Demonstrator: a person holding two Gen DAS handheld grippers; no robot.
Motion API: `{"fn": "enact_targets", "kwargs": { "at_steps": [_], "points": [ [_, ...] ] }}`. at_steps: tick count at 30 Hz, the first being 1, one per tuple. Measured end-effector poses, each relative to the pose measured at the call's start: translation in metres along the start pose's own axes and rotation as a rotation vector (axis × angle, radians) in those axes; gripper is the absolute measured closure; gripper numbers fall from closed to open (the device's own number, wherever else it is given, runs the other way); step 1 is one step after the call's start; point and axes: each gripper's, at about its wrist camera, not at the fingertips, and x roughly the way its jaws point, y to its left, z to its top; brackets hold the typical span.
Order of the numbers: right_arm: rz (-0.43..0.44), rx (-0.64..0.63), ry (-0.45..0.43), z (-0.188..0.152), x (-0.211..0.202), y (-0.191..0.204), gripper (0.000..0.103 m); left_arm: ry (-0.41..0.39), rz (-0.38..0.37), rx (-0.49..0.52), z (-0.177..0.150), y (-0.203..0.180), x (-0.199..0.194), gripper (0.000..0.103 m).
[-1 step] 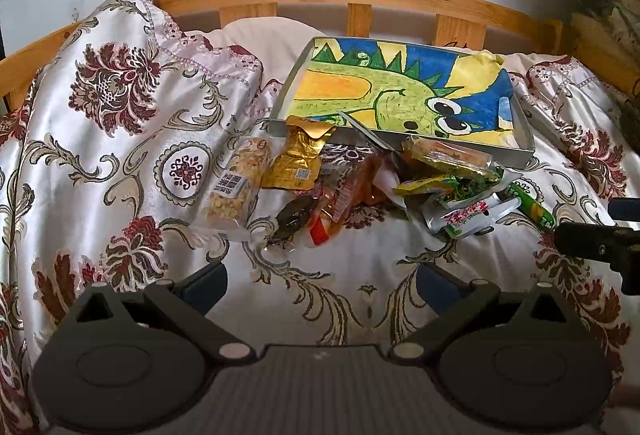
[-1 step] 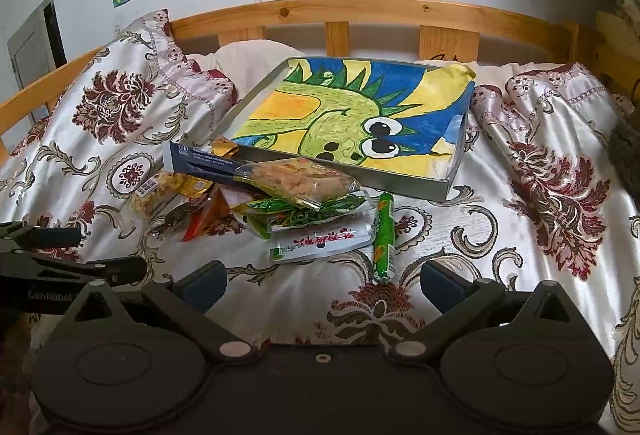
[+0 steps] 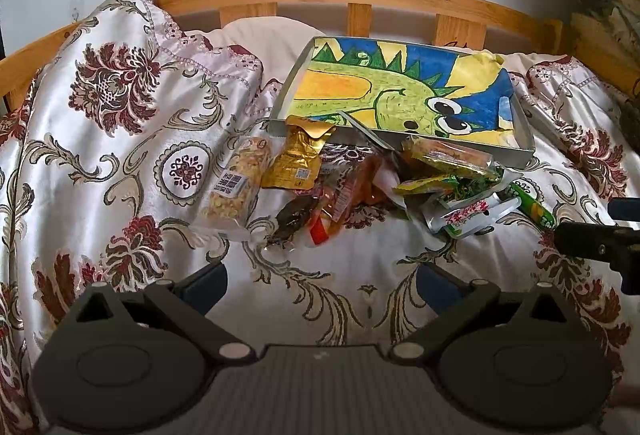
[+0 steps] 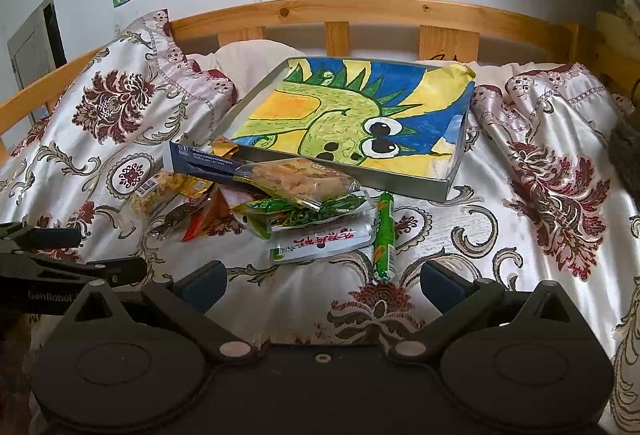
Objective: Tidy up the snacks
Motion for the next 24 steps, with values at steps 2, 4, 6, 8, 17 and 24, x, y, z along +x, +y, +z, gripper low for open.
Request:
{"fn": "enact_targets", "kwargs": {
  "at_steps": [2,4,6,8,17,24],
  "points": [
    [0.0,0.0,0.0,-0.0003,0.0002,0.0001,0.001,0.005,0.001,0.001,0.0012,0.0004,0.0006,0.0],
    [0.0,0.0,0.001,-0.0004,0.0005,0.0001,0.001,0.009,0.001,0.001,0.0018,0.0005,0.0012,0.0],
    [0.0,0.001,0.001,-0.0008,0.001,0.0003,0.001,0.013,0.0,0.002,0.0021,0.0006,0.0015,0.0],
    [0.0,0.001,0.002,-0.0006,0.0027,-0.0002,0.001,0.019,0.002,0.002,0.0023,0.0004,0.0027,0.0],
    [0.001,0.002,0.003,-0.0008,0.0057,-0.0003,0.001,0.027,0.004,0.001,0.0007,0.0017,0.0041,0.0],
    [0.004,0.003,0.005,-0.0015,0.0093,0.0006,0.001,0.035,0.004,0.0,0.0021,0.0032,0.0052,0.0]
  ]
}}
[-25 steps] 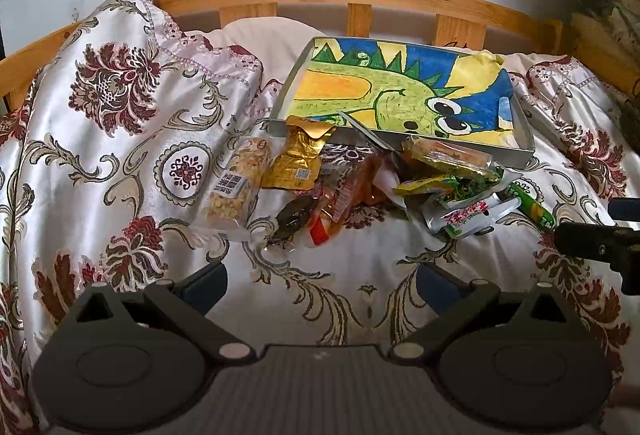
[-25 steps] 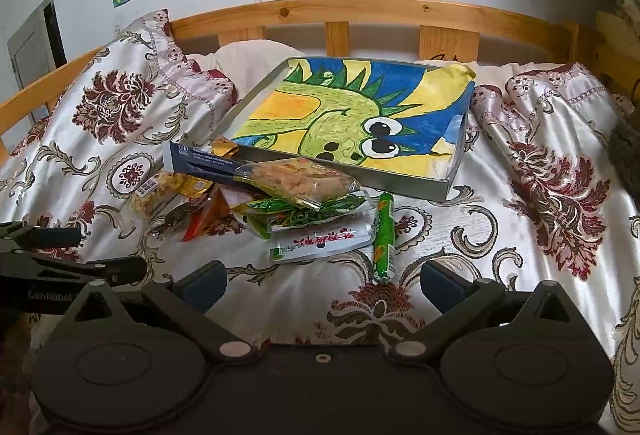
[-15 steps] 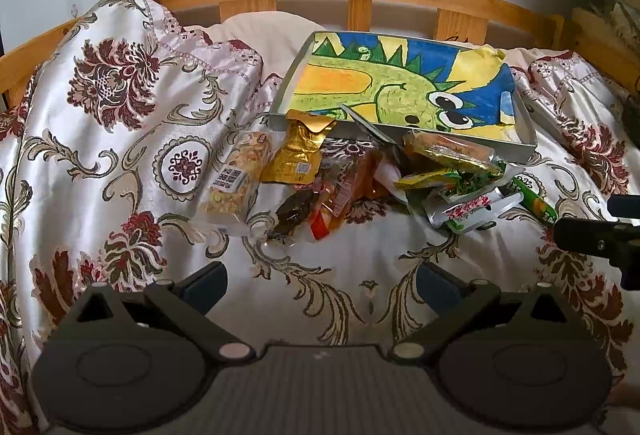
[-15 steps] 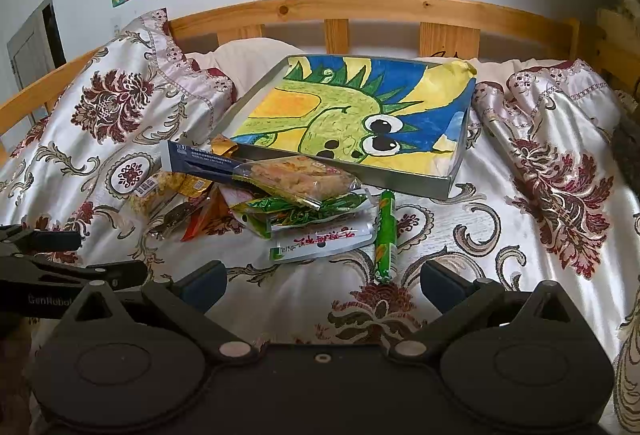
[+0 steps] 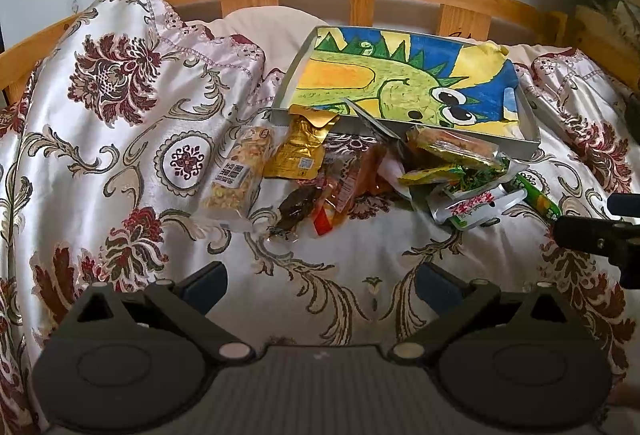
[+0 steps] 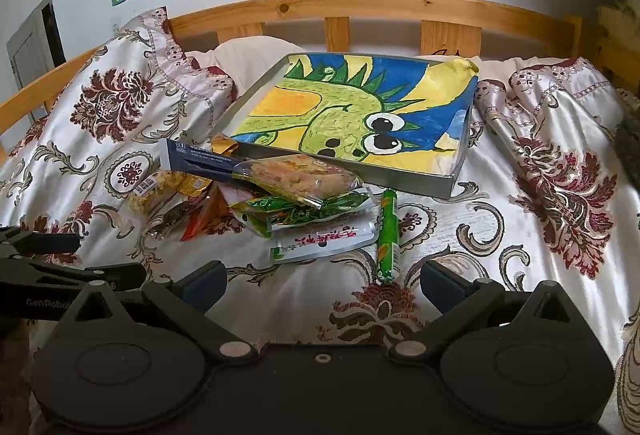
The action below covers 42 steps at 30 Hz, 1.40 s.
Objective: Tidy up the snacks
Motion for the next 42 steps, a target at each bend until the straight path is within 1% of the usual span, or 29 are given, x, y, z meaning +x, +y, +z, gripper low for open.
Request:
{"fn": "enact_targets", "kwargs": {
  "at_steps": [8,10,17,22,25,29,34,36,39,42],
  "points": [
    [-0.006,0.006,-0.01,0.002,0.0,0.0,0.001,0.001,0.013,0.002,0.002,0.003,0.001,0.0],
    [-0.013,0.007,-0.026,0.002,-0.002,0.0,0.001,-0.003,0.017,-0.001,0.002,0.003,0.001,0.0],
    [-0.006,-0.001,-0.039,0.005,-0.002,0.001,0.001,-0.009,0.022,0.001,0.005,0.006,0.002,0.0],
    [-0.014,-0.005,-0.04,0.007,0.002,0.001,0.001,-0.034,0.033,0.024,0.007,0.007,0.003,0.0],
    [-0.022,-0.006,-0.037,0.008,0.004,0.002,0.001,-0.076,0.024,0.044,0.011,0.012,0.002,0.0],
    [-0.03,-0.029,-0.038,0.01,0.003,0.007,0.001,-0.164,-0.026,0.058,0.022,0.024,0.001,0.0],
    [-0.066,-0.058,-0.054,0.016,0.004,0.016,0.001,-0.259,-0.128,0.088,0.044,0.034,0.007,0.0],
    [-0.083,-0.057,-0.064,0.021,0.005,0.02,0.001,-0.279,-0.171,0.079,0.053,0.038,0.013,0.0],
    [-0.122,-0.037,-0.065,0.033,0.006,0.023,0.001,-0.292,-0.236,0.04,0.065,0.042,0.026,0.0],
    [-0.165,-0.032,-0.06,0.047,0.008,0.024,0.001,-0.297,-0.307,0.029,0.073,0.045,0.038,0.0]
  ]
}}
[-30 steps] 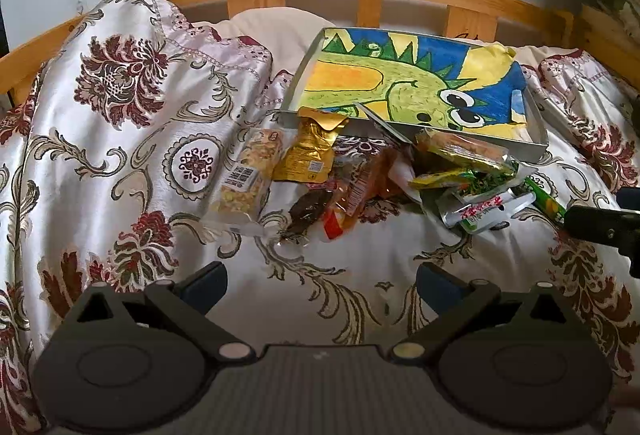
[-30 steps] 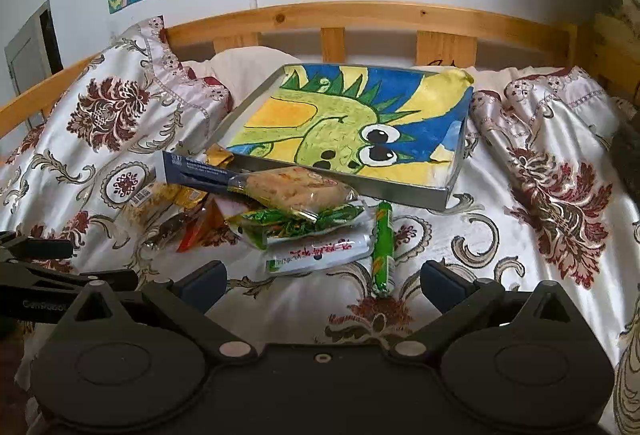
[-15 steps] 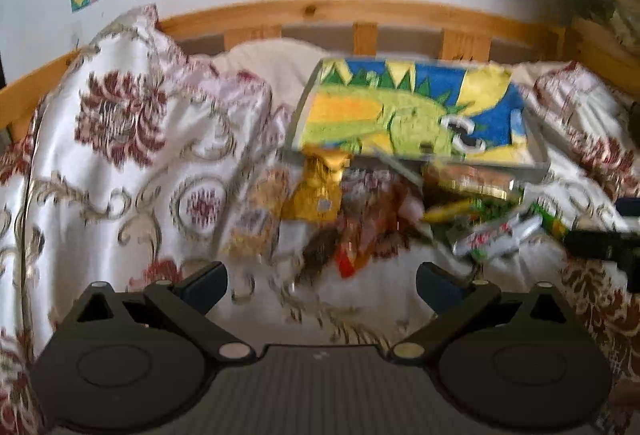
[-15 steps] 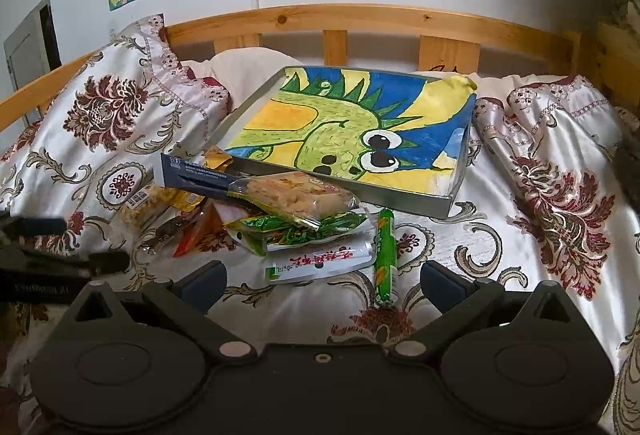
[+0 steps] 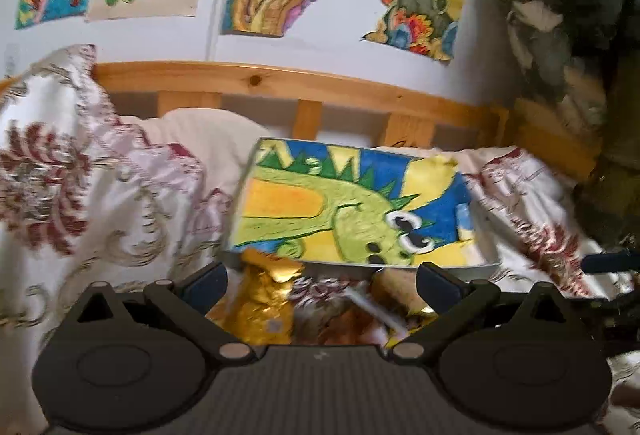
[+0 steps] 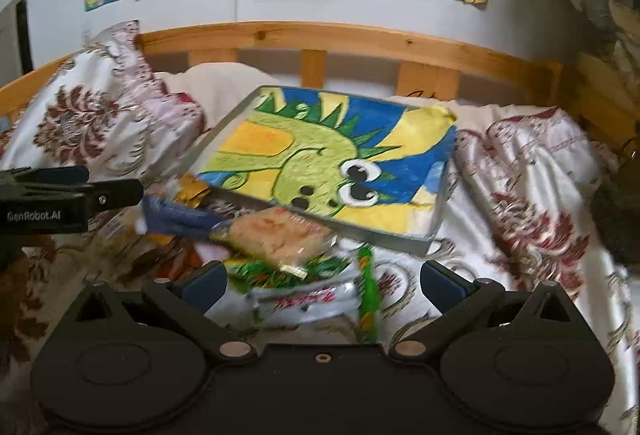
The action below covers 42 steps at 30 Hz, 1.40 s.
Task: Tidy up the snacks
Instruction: 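Grasp the blue stick packet with left tool while right grasps rice-cake bag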
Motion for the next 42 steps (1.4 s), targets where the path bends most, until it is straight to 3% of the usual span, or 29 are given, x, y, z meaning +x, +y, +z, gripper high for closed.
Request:
{"fn": "enact_targets", "kwargs": {
  "at_steps": [8,12,17,20,30,35,39,42],
  "points": [
    [-0.14,-0.079,0.111,0.043,0.012,-0.014,0.001,-0.022,-0.13,0.004,0.002,0.006,0.016,0.0],
    [-0.192,-0.037,0.189,0.069,0.017,-0.022,0.001,-0.002,-0.183,0.041,0.003,0.012,0.021,0.0],
    [-0.125,0.099,0.285,0.091,0.048,-0.017,0.001,0.05,-0.177,0.12,0.0,0.011,0.024,0.0],
    [-0.035,0.163,0.349,0.094,0.071,-0.01,0.001,0.107,-0.174,0.145,0.001,0.006,0.026,0.0],
    [0.099,0.313,0.404,0.082,0.13,-0.012,0.001,0.167,-0.097,0.383,0.014,-0.023,0.009,0.0],
    [0.125,0.317,0.516,0.076,0.164,-0.009,0.001,0.253,-0.065,0.483,0.027,-0.039,0.018,0.0],
    [0.125,0.274,0.547,0.075,0.179,-0.002,0.001,0.329,-0.044,0.522,0.034,-0.052,0.033,0.0],
    [0.117,0.242,0.562,0.072,0.187,0.002,0.007,0.347,-0.041,0.546,0.031,-0.062,0.045,0.0]
  ]
}}
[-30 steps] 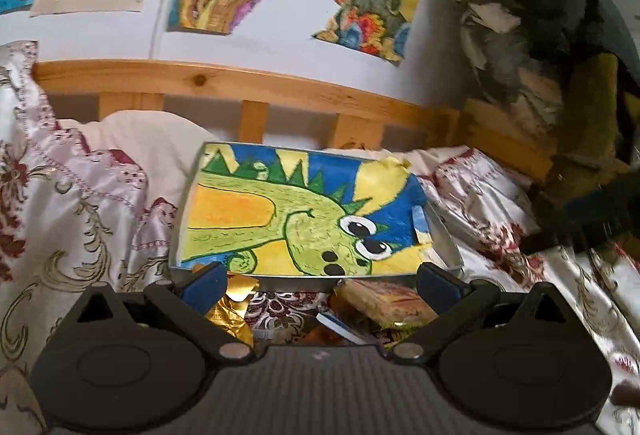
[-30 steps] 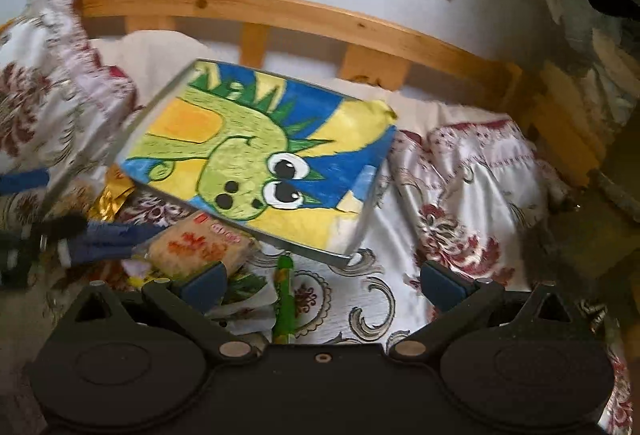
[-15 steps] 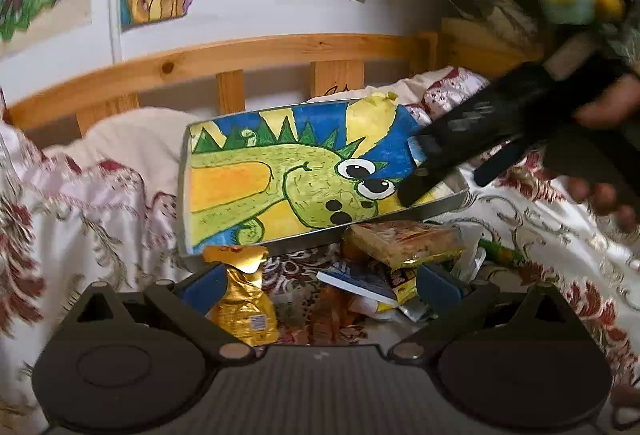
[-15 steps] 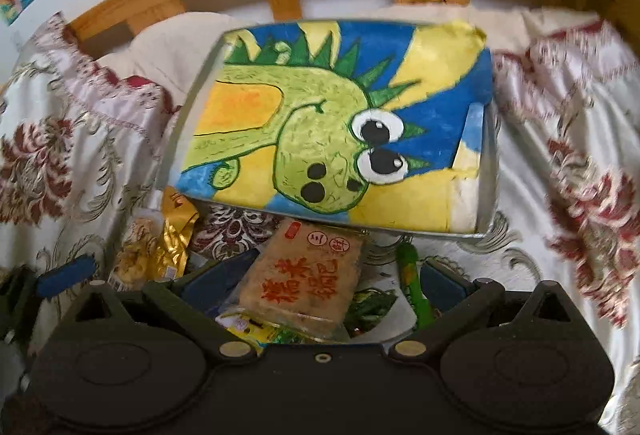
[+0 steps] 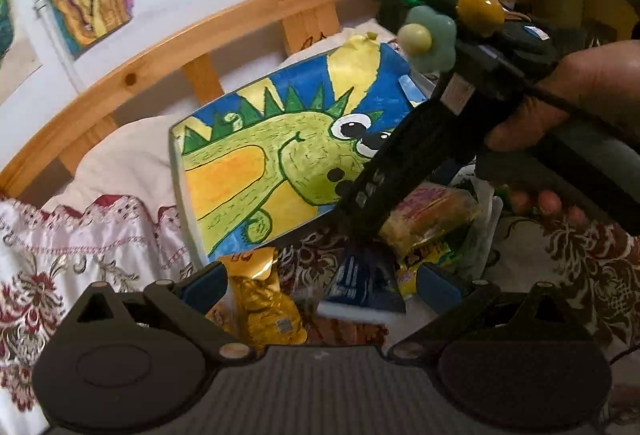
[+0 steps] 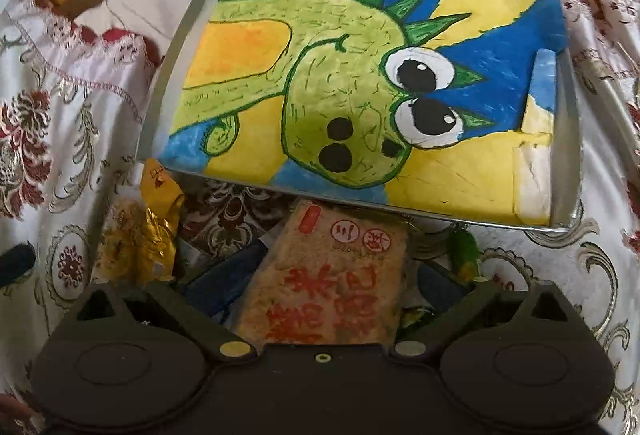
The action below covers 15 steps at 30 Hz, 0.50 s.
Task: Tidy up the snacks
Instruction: 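Grasp the blue stick packet with left tool while right grasps rice-cake bag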
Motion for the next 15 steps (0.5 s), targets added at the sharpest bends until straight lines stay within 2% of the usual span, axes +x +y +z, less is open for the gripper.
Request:
{"fn": "enact_targets", "kwargs": {
  "at_steps": [2,4,8,11,14,15],
  "points": [
    [-0.002,-0.008,0.008,-0.001,0.004,-0.001,0.013,-0.008,-0.01,0.009,0.002,-0.003,0.009,0.001],
    [0.006,-0.027,0.002,-0.004,0.001,-0.004,0.018,-0.018,-0.036,0.026,0.002,-0.007,0.017,0.006],
    [0.08,-0.033,-0.017,-0.013,-0.012,-0.024,0.021,0.016,-0.087,0.032,0.002,-0.009,0.034,0.011],
    [0.139,-0.041,-0.052,-0.023,-0.025,-0.041,0.021,0.049,-0.118,0.024,0.0,-0.01,0.043,0.021],
    [0.182,-0.088,-0.089,-0.035,-0.037,-0.054,0.021,0.086,-0.149,-0.017,-0.003,-0.006,0.052,0.034],
    [0.183,-0.114,-0.103,-0.04,-0.039,-0.056,0.021,0.1,-0.157,-0.041,-0.004,-0.004,0.054,0.043]
  ]
}}
